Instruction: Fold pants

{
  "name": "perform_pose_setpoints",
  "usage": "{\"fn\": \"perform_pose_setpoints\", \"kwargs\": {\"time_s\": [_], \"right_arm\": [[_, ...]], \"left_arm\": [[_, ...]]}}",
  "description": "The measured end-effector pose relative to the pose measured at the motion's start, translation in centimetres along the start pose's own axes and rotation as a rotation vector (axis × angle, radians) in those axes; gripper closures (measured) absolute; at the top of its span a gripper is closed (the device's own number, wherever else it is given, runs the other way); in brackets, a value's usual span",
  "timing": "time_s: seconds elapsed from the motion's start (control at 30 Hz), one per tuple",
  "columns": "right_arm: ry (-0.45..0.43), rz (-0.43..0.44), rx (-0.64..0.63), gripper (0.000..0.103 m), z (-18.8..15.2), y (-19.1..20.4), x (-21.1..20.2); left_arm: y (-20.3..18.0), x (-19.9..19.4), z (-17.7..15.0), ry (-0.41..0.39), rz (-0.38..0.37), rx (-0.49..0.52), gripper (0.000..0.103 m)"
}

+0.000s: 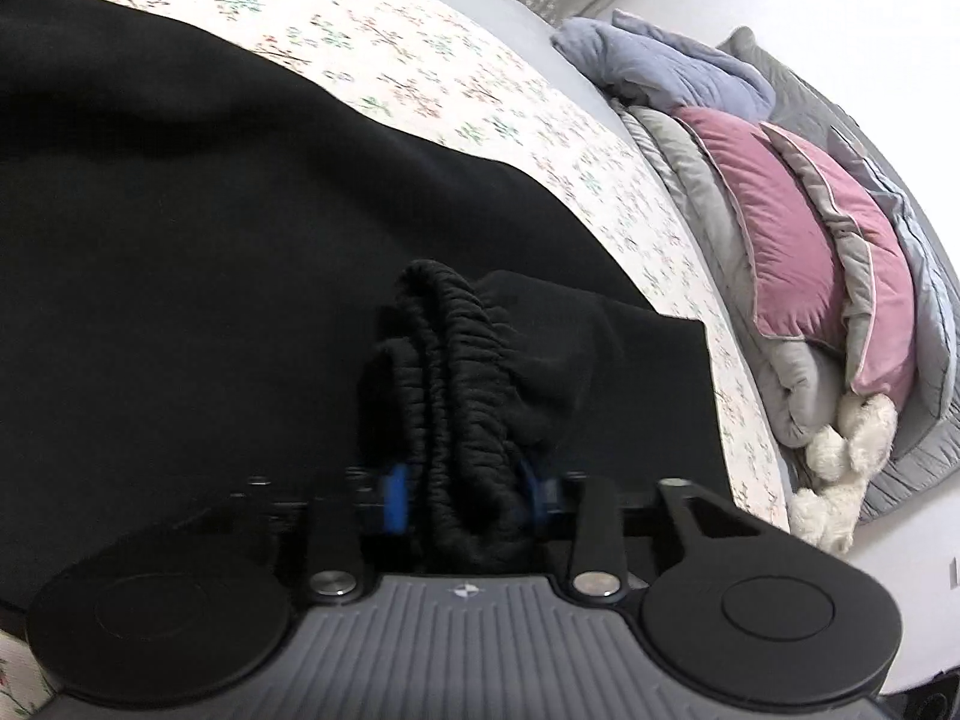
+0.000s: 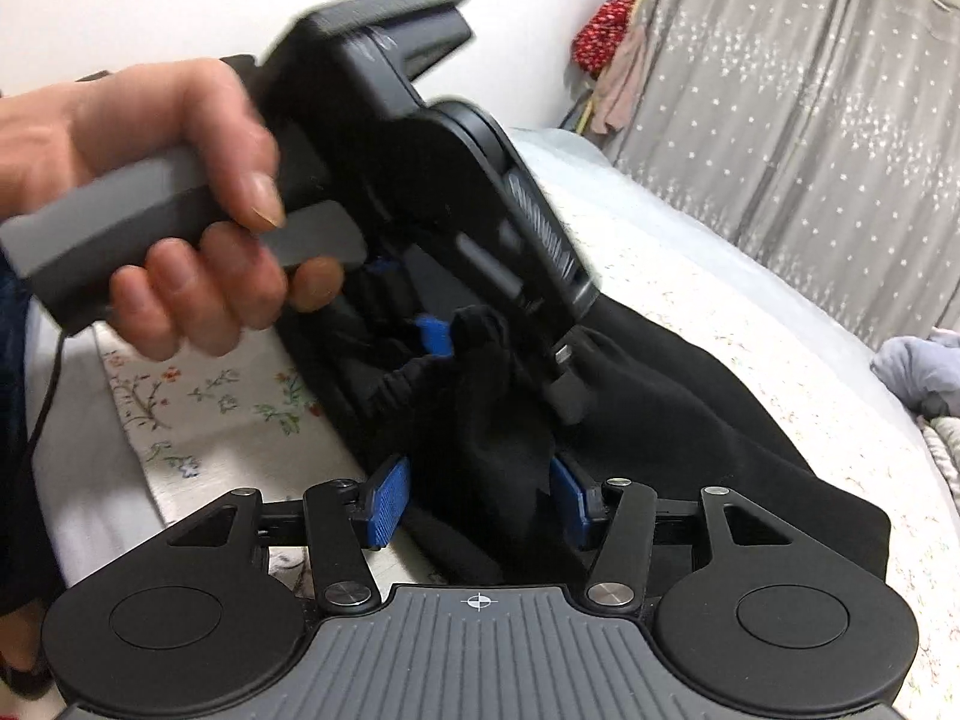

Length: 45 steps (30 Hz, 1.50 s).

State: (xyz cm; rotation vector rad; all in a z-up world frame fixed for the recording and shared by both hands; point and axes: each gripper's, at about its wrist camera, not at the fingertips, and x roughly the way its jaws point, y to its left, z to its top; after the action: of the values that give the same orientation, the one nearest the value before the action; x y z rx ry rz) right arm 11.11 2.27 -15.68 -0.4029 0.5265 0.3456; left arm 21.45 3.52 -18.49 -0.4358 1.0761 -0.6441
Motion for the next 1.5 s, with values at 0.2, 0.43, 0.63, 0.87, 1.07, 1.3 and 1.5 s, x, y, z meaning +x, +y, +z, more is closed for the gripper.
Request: {"fn": "perform_pose_setpoints", "kwargs": {"time_s": [0.2, 0.43, 0.63, 0.87, 1.07, 1.3, 1.5], "right_arm": [[0.019, -0.062, -0.02, 0.052, 0.4, 0.2, 1.4], [-0.014, -0.073, -0.032, 0.057, 2.2, 0.9, 1.7], [-0.003, -0.096, 0.0, 0.08, 2.6, 1.2, 1.8], [-0.032, -0.11, 0.023, 0.073, 3.5, 2.6, 2.7], [0.019, -0.086, 0.055, 0.073, 3.4, 2.6, 3.9], [0.016, -0.08, 0.086, 0.068, 4.1, 2.7, 3.8], [0.054, -0.072, 0.112, 0.062, 3.4, 2.3, 5.0]], "left_arm": [[-1.0, -1.1, 0.3, -0.053, 0.024, 0.058, 0.078], [-1.5, -3.8, 1.5, -0.145, 0.02, 0.114, 0.08], [0.0, -7.7, 2.7, -0.257, 0.055, 0.122, 0.082], [4.3, -12.2, 4.4, -0.392, 0.203, 0.111, 0.083], [8.9, -13.4, 4.6, -0.389, 0.261, 0.088, 0.083], [7.0, -15.9, 4.5, -0.462, 0.316, 0.232, 0.082], [9.0, -11.8, 5.1, -0.32, 0.458, 0.259, 0.071]]}}
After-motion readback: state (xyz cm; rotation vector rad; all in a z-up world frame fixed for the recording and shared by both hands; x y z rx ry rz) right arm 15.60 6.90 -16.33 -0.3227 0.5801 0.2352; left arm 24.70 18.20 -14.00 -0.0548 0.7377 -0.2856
